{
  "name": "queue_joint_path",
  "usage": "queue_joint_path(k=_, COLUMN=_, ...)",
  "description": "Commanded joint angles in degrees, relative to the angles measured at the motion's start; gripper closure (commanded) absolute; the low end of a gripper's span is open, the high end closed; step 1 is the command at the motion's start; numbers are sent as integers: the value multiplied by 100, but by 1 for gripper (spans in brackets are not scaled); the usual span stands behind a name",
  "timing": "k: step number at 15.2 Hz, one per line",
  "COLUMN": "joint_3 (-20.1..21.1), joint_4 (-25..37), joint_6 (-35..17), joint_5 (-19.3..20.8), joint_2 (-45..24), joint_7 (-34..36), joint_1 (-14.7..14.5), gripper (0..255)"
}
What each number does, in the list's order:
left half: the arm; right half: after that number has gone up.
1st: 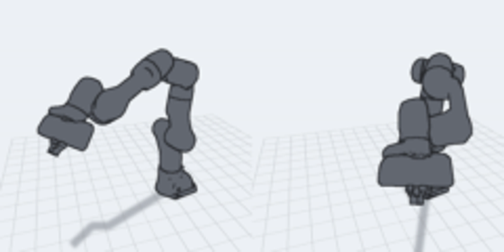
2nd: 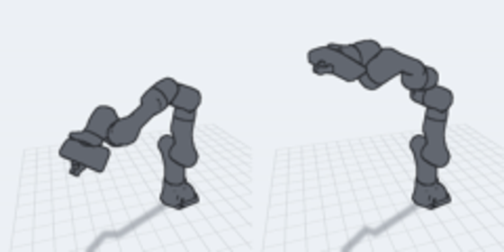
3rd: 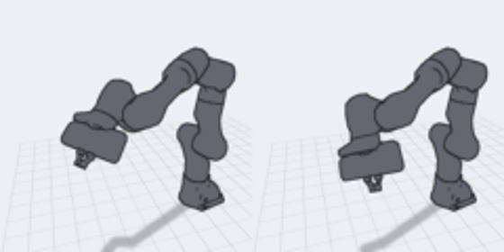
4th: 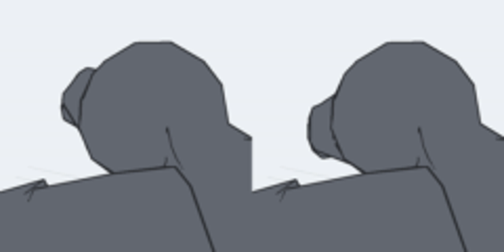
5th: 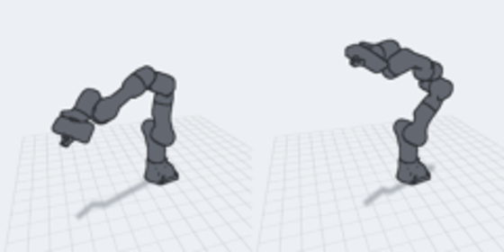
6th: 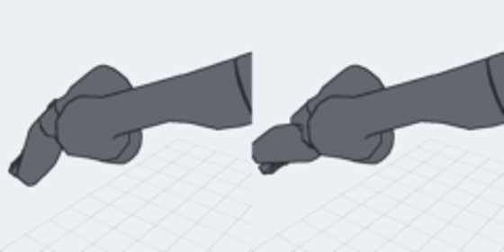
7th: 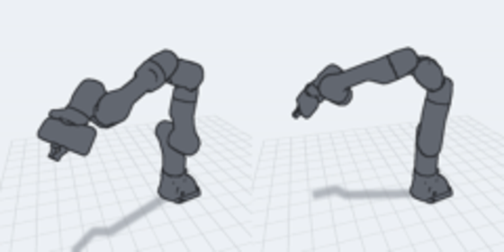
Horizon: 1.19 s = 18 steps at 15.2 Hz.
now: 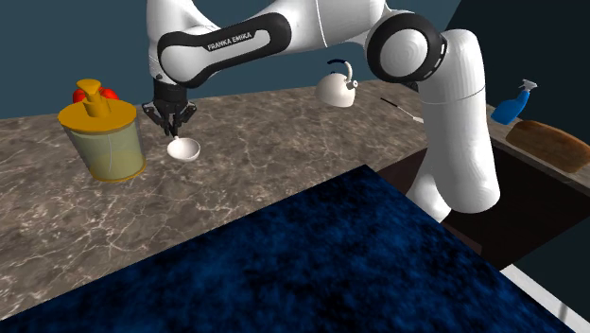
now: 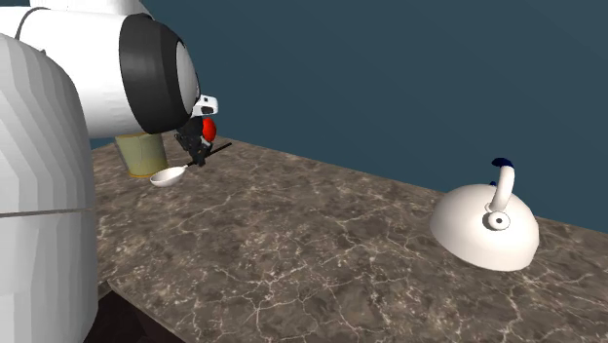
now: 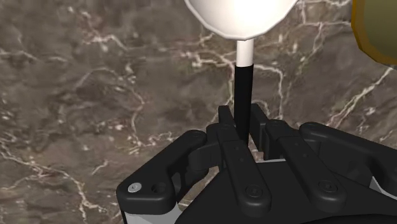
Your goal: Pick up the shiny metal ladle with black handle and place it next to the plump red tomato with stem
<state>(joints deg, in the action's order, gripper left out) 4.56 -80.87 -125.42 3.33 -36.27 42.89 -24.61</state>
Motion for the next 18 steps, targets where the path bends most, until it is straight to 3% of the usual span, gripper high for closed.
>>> queue_joint_path(k=1, joint_3=0, joint_4=0, joint_6=-1, joint_5=0, joint_2=0, joint_7=0, joint_1=0, gripper=255)
queue_joint_path(k=2, joint_3=0, joint_4=0, joint_6=-1, joint_5=0, joint_2=0, joint_7=0, joint_1=0, gripper=0)
queue_joint_path(k=7, joint_3=0, joint_4=-1, joint_6=-1, joint_5=0, joint_2=0, joint_7=0, joint_1=0, gripper=0)
queue_joint_path(k=11, joint_3=20, joint_4=100, joint_6=488, joint_5=-31, joint_2=389, joint_7=-17, joint_1=14, gripper=0)
queue_joint_path(k=18, joint_3=20, joint_4=100, joint_6=488, joint_5=-31, joint_2=389, joint_7=-17, joint_1=14, gripper=0)
